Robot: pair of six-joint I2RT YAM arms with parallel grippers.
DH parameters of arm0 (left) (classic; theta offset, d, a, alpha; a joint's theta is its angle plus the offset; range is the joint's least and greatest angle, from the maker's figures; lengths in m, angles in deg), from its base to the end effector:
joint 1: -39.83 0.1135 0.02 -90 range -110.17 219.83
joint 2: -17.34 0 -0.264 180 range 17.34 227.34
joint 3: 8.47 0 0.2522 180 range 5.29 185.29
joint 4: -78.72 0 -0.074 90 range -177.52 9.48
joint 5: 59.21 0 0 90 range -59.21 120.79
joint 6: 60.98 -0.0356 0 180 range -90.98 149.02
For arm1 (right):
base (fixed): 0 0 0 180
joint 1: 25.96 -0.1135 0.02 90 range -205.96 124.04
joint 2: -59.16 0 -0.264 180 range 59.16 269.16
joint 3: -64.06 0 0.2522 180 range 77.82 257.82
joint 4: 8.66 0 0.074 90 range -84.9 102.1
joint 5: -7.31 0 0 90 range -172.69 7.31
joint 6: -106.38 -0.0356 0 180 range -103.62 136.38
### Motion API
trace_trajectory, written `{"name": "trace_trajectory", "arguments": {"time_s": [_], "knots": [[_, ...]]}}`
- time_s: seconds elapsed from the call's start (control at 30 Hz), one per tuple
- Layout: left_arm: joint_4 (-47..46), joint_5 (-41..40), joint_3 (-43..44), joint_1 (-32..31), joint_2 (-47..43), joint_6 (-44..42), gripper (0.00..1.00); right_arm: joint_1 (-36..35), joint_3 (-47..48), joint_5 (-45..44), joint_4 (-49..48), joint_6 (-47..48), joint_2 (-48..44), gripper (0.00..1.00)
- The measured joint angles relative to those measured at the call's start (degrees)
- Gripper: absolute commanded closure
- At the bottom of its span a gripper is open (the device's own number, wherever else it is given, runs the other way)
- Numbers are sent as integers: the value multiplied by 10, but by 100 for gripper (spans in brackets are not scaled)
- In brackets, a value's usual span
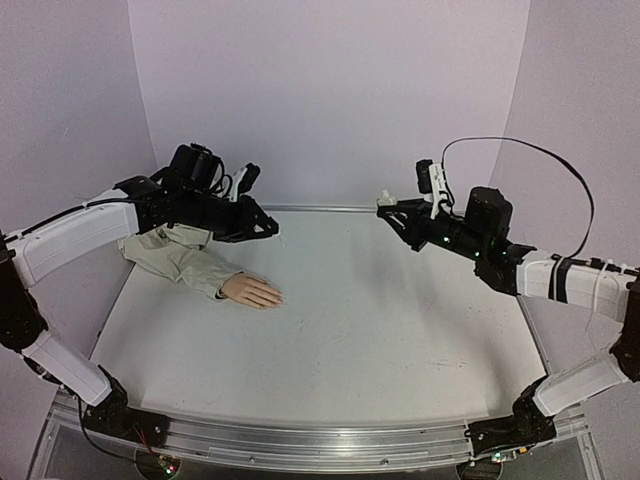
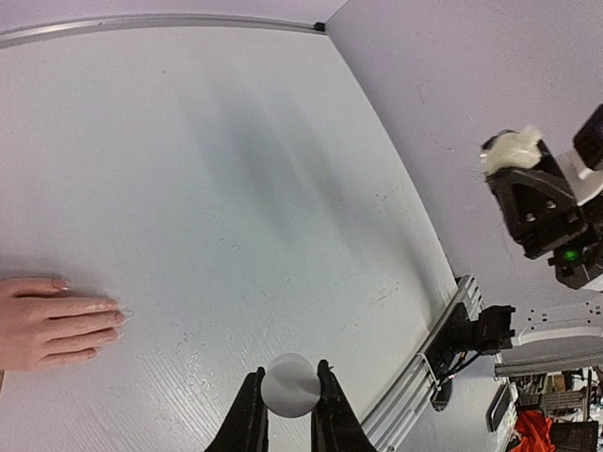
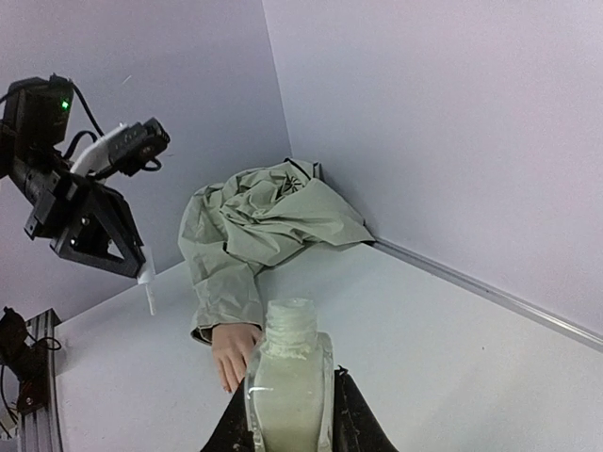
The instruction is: Paint the nails
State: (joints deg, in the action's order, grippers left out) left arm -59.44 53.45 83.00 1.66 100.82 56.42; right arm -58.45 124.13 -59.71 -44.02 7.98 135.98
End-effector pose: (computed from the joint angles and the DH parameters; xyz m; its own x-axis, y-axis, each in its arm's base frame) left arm 0.2498 -0.2138 0.3513 -0.7670 0.0627 -0.6386 0.5281 0.6270 -0.5727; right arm 0.2477 0.1742 0.3319 0.1485 0.2540 -0.9557 -0.8373 0.5466 0.0152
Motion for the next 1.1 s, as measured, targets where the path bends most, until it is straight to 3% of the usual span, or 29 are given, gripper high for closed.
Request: {"name": "trace_trajectory", "arguments": {"time_s": [0.63, 1.1], "knots": [[-75, 32, -107, 52, 135, 25, 100, 50, -32, -10, 28, 57, -68, 100], [-122, 26, -111, 63, 190, 9, 100, 56, -32, 4, 29, 63, -59, 100]]}}
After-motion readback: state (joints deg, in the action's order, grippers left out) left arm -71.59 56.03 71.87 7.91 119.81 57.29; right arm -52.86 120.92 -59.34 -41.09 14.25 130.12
